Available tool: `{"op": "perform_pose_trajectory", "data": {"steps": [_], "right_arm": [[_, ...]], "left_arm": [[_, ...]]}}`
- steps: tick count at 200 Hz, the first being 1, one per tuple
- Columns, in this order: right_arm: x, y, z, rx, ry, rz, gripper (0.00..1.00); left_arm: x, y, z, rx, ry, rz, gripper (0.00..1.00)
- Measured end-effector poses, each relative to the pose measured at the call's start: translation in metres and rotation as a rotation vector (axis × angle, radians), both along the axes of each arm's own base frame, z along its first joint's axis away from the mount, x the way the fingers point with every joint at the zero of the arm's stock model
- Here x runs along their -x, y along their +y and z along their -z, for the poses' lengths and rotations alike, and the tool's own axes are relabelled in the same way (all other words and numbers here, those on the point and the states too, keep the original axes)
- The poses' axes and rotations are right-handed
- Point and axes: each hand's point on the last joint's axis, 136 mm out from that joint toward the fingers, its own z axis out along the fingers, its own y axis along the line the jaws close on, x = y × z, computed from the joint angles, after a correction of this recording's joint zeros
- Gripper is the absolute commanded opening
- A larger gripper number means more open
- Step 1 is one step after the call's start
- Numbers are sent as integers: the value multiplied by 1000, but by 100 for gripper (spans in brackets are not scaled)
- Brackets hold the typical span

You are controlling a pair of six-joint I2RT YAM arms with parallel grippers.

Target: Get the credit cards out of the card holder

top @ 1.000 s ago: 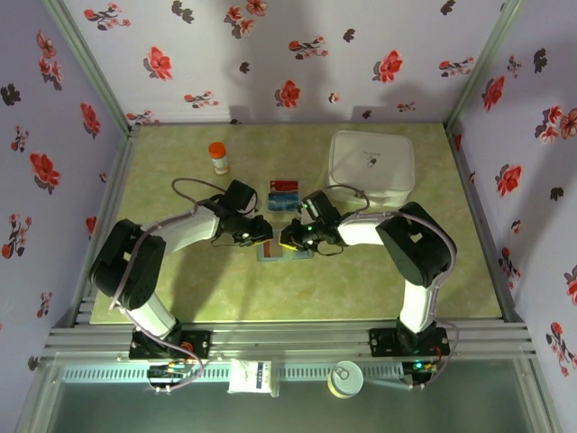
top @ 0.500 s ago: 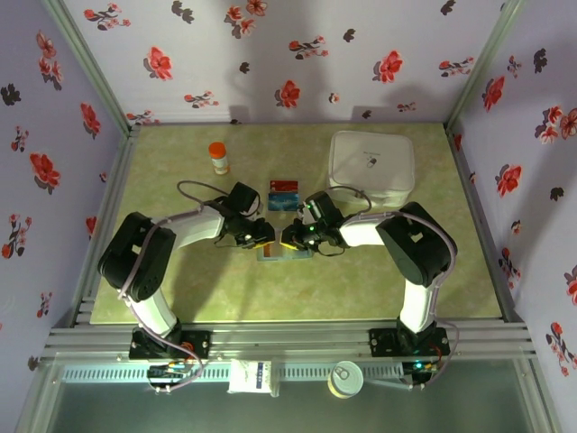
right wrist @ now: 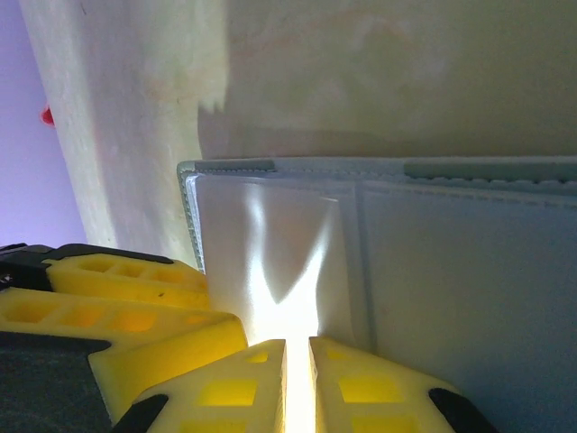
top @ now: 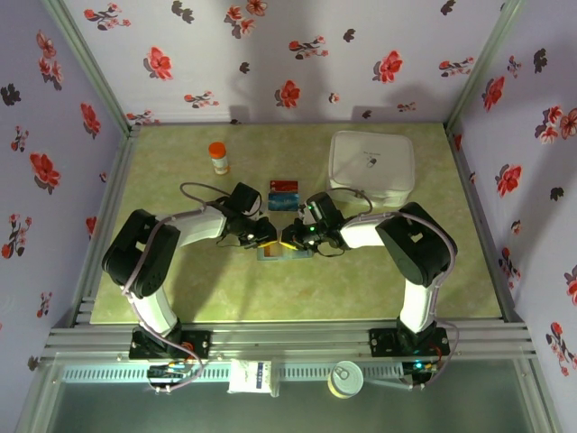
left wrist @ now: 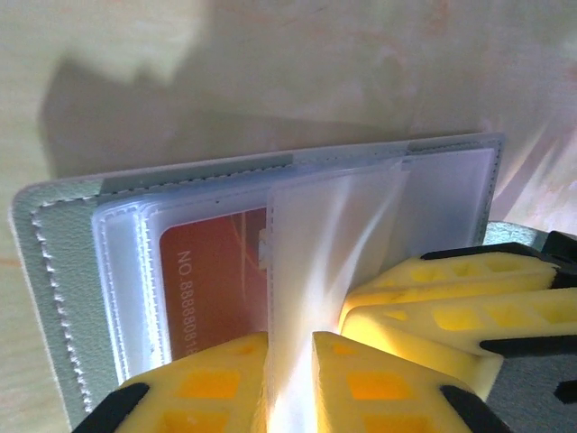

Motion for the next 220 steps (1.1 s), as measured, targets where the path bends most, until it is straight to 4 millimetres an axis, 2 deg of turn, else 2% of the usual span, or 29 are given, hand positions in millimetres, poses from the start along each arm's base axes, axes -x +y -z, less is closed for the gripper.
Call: {"op": "perform_pose_trajectory", "data": {"steps": [36,64,111,154,193,220], "right_arm": [[-1,1,-4,-13,1,7,19],[-1,-4,-28,-11,-39,21,21],[-9,-27,-75,80,-170,69,21],[-6,-57,-88,191,-213,109,23],[2,-79,-94,271,-231,133,28],[3,-91,-96,315,-240,154,28]], "left_arm": [[0,-1,0,3,0,1,19],[1,-4,-4,14,3,10,23],[-3,-28,-27,54,-35,56,33],[-3,-53,-43,86,-67,102,38],[-1,-83,-31,83,-43,159,43],[5,-90,-17,68,-10,181,44]]}}
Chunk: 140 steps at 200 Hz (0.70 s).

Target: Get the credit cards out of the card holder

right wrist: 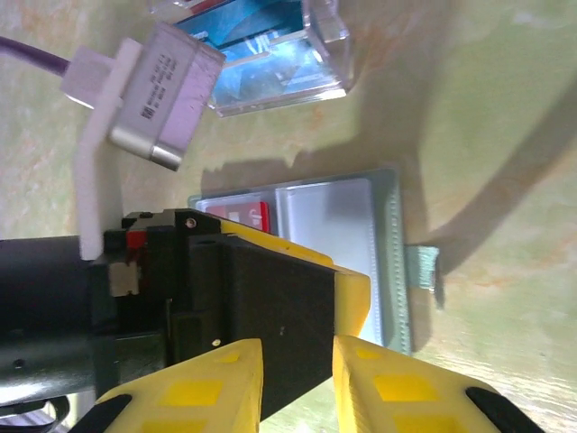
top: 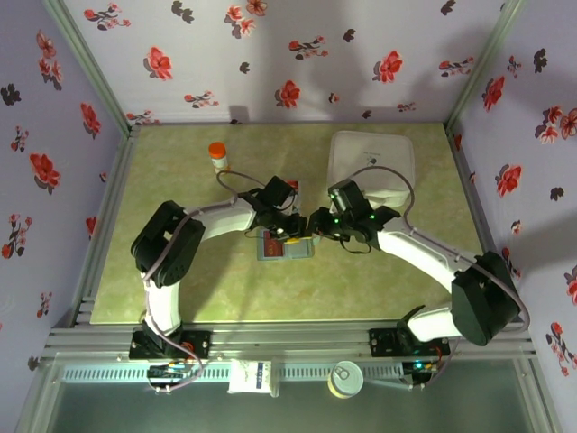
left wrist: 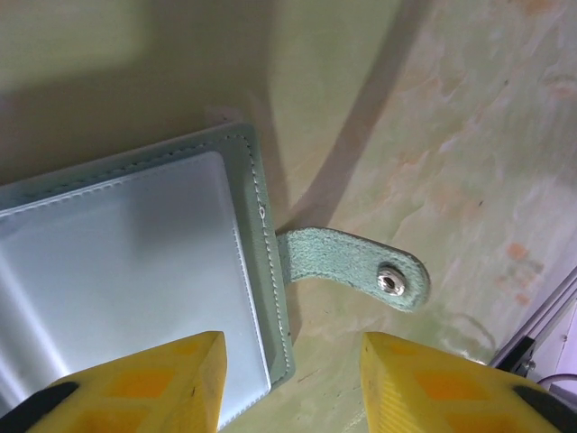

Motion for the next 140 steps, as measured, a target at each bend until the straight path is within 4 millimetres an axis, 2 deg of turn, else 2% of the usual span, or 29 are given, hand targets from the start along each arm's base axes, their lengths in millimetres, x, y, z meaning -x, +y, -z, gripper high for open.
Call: {"op": "perform_pose_trajectory", "data": {"steps": [50,79,109,140], "right_arm": [[2,-7,5,33,19,12,27],[2,-3,12,34,40,2,25],[1,10,27,28,83,-27,25],[-1,34,39,-4,107,-76,24]], "left_arm": [[2,8,9,-41,15,-1,45],[-1,20,-6,-45,-18,-19,44],[-6,42,-22,-35,-57,-61,42],[-2,72,-20,-58,-55,-114,37]]}}
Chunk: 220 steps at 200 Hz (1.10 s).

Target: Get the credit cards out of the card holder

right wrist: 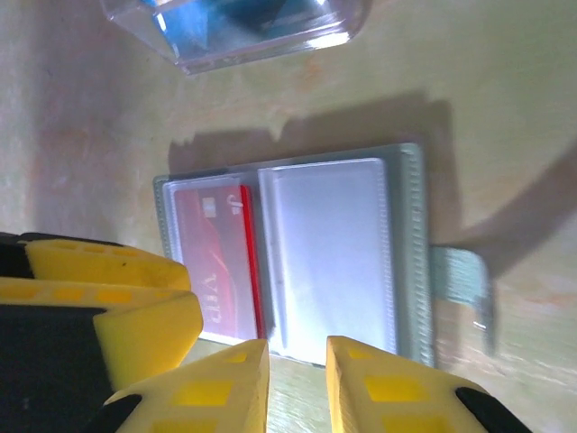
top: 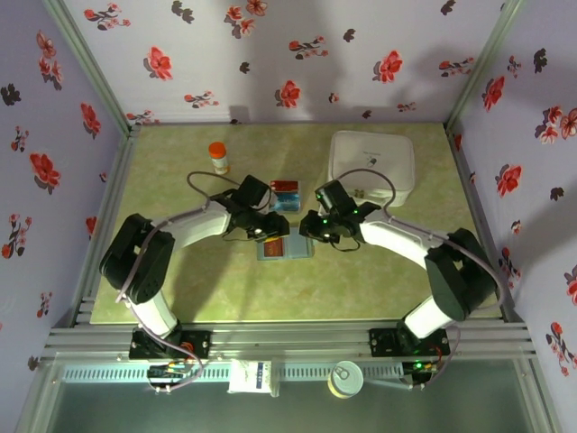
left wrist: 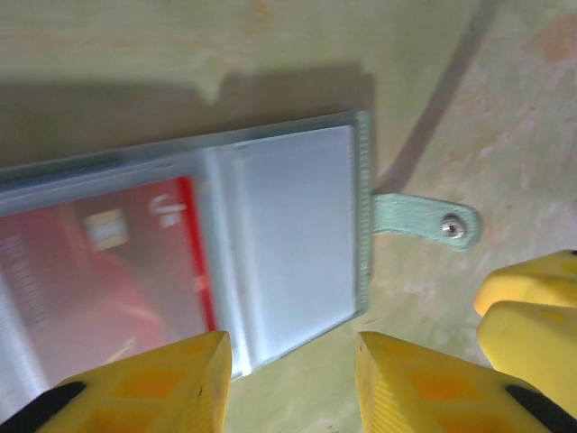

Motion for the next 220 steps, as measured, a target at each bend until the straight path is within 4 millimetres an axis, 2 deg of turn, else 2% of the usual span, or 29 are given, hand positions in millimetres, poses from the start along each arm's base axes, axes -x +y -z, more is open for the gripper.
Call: {"op": "perform_pose_trajectory", "data": {"steps": [37,64,113,168,220], "right_arm": [[-3,30,11,-38,24,-62,22],[-4,45,17,-60,36,-92,22],[-1,54,30,-68,77,-120,21],[1,65,38,-78,95,-145,20],[1,66,42,-71,103,-147,23]], "left_arm": [[4,34,10,-26,24,-68,29],[8,48,20,-44,49,-92,20],[7,49,24,-43,49,-95,10],[6,53,39,-67,76,-94,1],[5,54,45,-73,82,-95,0]]}}
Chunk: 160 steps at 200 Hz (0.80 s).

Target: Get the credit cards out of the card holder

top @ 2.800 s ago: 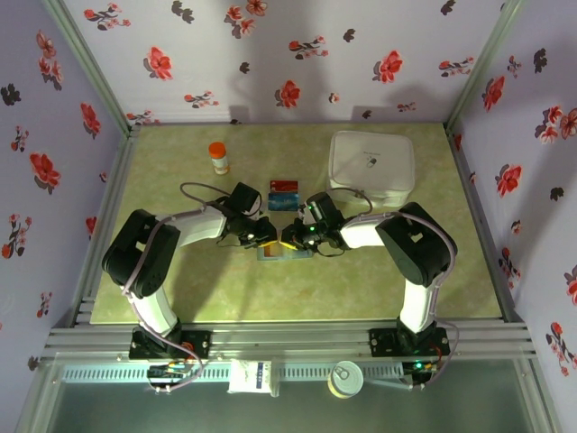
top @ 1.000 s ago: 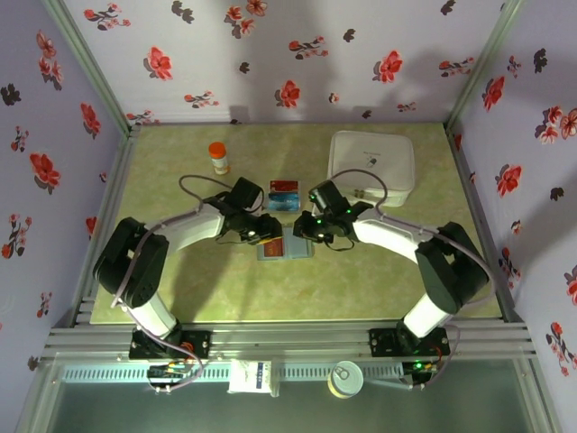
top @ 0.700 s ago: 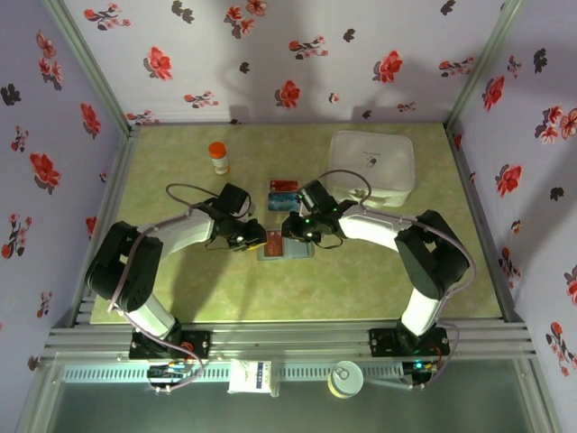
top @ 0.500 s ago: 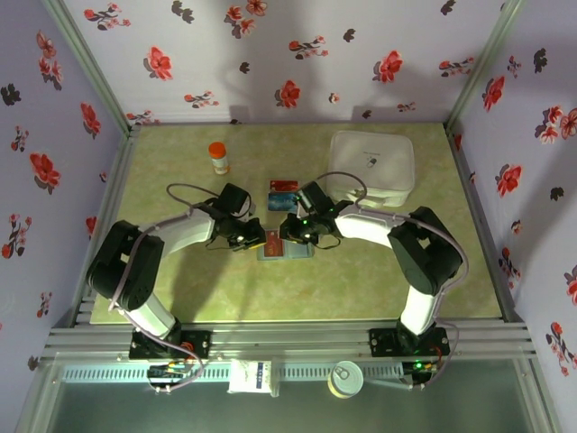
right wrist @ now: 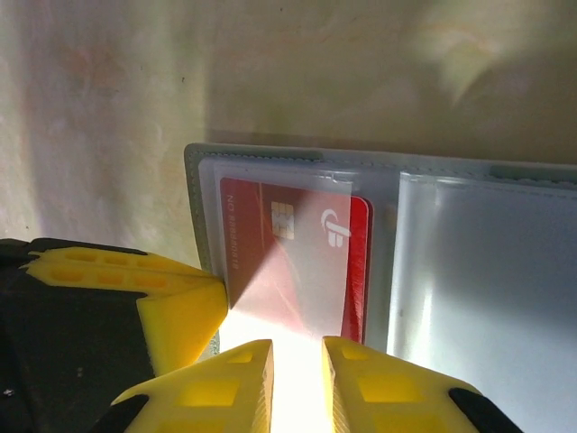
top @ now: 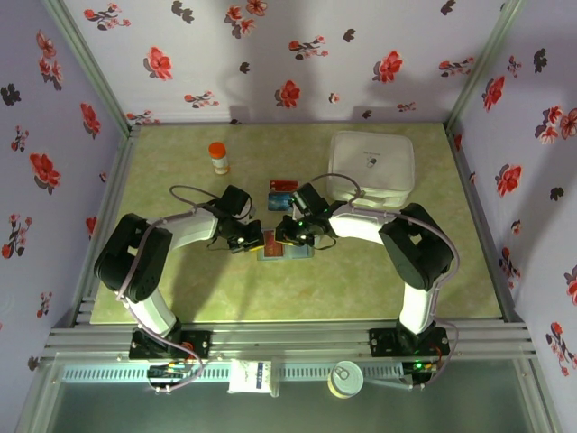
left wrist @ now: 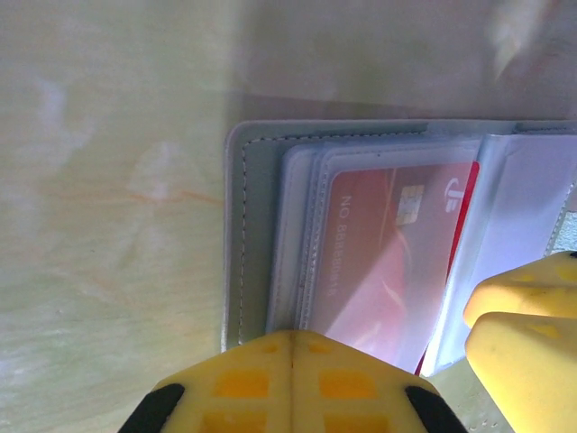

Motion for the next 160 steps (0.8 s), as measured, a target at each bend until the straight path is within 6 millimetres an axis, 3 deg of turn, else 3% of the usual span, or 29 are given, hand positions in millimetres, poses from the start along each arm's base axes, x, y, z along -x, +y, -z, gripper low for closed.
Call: {"op": "perform_pose_trajectory", "data": {"steps": [160], "right_arm": [[0,7,10,-16,31,2,21]], "left_arm": [[-2,-1,1,3,-6,2,0]]}}
